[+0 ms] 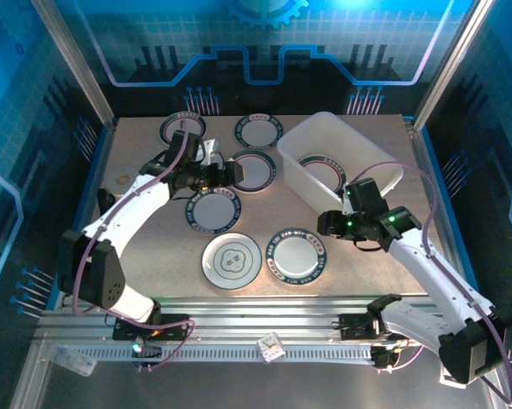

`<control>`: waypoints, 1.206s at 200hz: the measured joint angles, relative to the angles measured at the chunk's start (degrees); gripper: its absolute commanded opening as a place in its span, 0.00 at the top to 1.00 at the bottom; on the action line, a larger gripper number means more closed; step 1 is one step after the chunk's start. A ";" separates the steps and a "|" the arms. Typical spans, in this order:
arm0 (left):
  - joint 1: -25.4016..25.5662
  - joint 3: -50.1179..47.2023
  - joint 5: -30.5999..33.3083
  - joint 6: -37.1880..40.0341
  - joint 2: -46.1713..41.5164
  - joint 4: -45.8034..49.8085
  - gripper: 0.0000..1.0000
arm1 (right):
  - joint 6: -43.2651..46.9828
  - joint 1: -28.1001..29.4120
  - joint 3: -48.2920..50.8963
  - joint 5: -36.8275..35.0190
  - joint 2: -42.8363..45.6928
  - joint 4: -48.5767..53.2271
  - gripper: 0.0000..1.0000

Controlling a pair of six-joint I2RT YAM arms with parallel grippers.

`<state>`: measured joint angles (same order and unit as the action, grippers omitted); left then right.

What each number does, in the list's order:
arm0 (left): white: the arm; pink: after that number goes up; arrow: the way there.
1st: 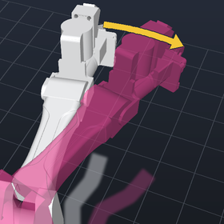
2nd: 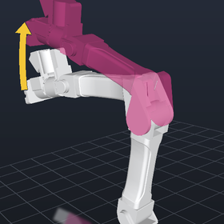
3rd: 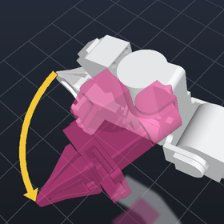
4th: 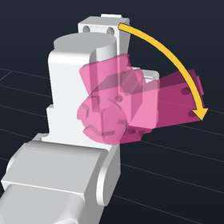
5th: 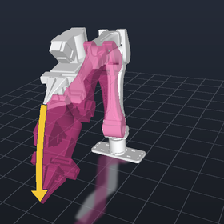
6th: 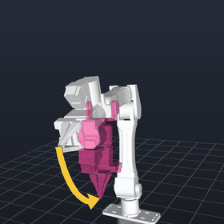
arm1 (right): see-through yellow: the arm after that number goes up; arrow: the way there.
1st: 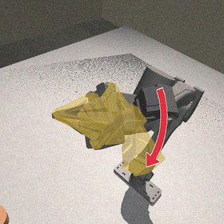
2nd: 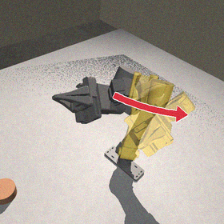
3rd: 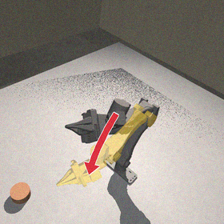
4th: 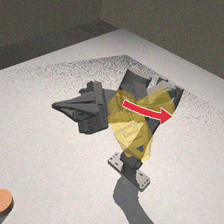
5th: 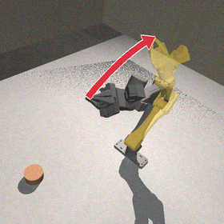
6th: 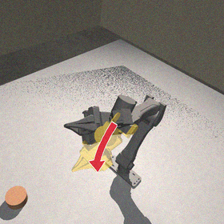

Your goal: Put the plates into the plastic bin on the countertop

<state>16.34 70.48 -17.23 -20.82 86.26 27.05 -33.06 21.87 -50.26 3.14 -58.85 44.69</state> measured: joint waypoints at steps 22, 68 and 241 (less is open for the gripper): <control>0.00 -1.20 -0.22 -0.02 -0.72 -0.37 0.01 | -0.98 0.00 2.60 0.00 -0.79 -3.10 0.45; 0.00 -2.51 -0.24 -0.02 -1.42 -0.61 0.01 | -2.58 0.00 5.90 -0.15 -3.76 -9.75 0.45; 0.00 -2.82 -0.20 -0.04 -1.46 -0.59 0.01 | 2.91 -10.29 11.08 2.45 -2.60 -15.87 0.46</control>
<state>16.34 67.66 -17.43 -20.86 84.79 26.46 -30.15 11.57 -39.18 5.58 -61.45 28.82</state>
